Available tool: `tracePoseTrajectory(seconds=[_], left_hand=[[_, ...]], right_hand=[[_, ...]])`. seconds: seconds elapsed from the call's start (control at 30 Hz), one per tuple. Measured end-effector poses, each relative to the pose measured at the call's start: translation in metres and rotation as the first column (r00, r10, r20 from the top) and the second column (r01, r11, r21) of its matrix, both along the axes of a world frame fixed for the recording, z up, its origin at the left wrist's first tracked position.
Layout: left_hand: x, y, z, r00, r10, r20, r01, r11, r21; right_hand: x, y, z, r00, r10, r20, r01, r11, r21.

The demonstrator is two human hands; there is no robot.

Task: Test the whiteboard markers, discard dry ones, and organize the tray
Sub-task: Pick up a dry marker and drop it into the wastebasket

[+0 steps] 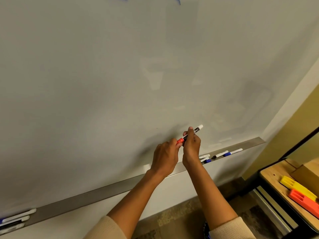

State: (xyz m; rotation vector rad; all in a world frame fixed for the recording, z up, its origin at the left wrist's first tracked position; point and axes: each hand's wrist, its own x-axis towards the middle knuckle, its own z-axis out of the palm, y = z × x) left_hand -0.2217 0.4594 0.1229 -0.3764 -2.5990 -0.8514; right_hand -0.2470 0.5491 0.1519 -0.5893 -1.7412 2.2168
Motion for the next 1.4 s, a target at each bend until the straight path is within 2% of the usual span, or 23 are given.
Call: tracePoseTrajectory(seconds=[0.2,0.27,0.37,0.43,0.47,0.6,0.73,0.8,0.9,1.0,1.13,1.23,1.4], left_hand=[[0.004,0.010,0.029,1.000,-0.029,-0.007,0.029,0.999,0.016],[0.005,0.012,0.036,0.999,-0.038,-0.013,0.039,0.997,0.063],[0.017,0.003,0.035,0.995,-0.058,-0.085,0.072,0.981,0.179],[0.028,-0.012,0.029,0.991,-0.070,-0.117,0.096,0.967,0.237],[0.028,-0.020,0.028,0.990,-0.062,-0.126,0.095,0.956,0.278],[0.007,-0.028,0.057,0.974,0.039,-0.224,0.049,0.926,0.375],[-0.008,-0.033,0.110,0.879,0.022,-0.477,0.153,0.933,0.325],[-0.018,-0.042,0.129,0.805,0.048,-0.591,0.130,0.958,0.255],[-0.030,-0.059,0.149,0.716,0.104,-0.691,0.060,0.976,0.209],[-0.041,-0.074,0.165,0.641,0.127,-0.757,-0.020,0.989,0.150],[-0.061,-0.093,0.177,0.584,0.132,-0.801,-0.126,0.990,0.071],[-0.075,-0.100,0.174,0.546,0.123,-0.829,-0.221,0.975,0.000],[-0.084,-0.099,0.170,0.459,0.156,-0.874,-0.327,0.945,-0.003]], right_hand=[[-0.003,0.000,0.019,0.997,-0.057,-0.048,0.056,0.998,-0.025],[-0.009,0.002,0.023,0.995,-0.080,-0.053,0.078,0.996,-0.035],[-0.031,0.049,0.040,0.960,-0.280,-0.002,0.269,0.924,-0.271],[-0.043,0.096,0.061,0.913,-0.406,-0.037,0.385,0.889,-0.248],[-0.045,0.109,0.075,0.905,-0.415,-0.095,0.386,0.893,-0.231],[-0.040,0.090,0.115,0.904,-0.224,-0.365,0.152,0.965,-0.214],[-0.031,0.047,0.129,0.854,-0.057,-0.517,-0.072,0.971,-0.226],[-0.024,0.030,0.134,0.815,0.037,-0.578,-0.162,0.973,-0.167],[-0.013,0.008,0.142,0.737,0.181,-0.652,-0.232,0.973,0.008],[-0.004,-0.010,0.161,0.655,0.253,-0.712,-0.199,0.967,0.160],[-0.011,-0.032,0.184,0.595,0.335,-0.730,-0.079,0.929,0.362],[-0.024,-0.046,0.194,0.552,0.354,-0.755,0.021,0.899,0.438],[-0.046,-0.058,0.200,0.417,0.339,-0.843,0.277,0.836,0.473]])
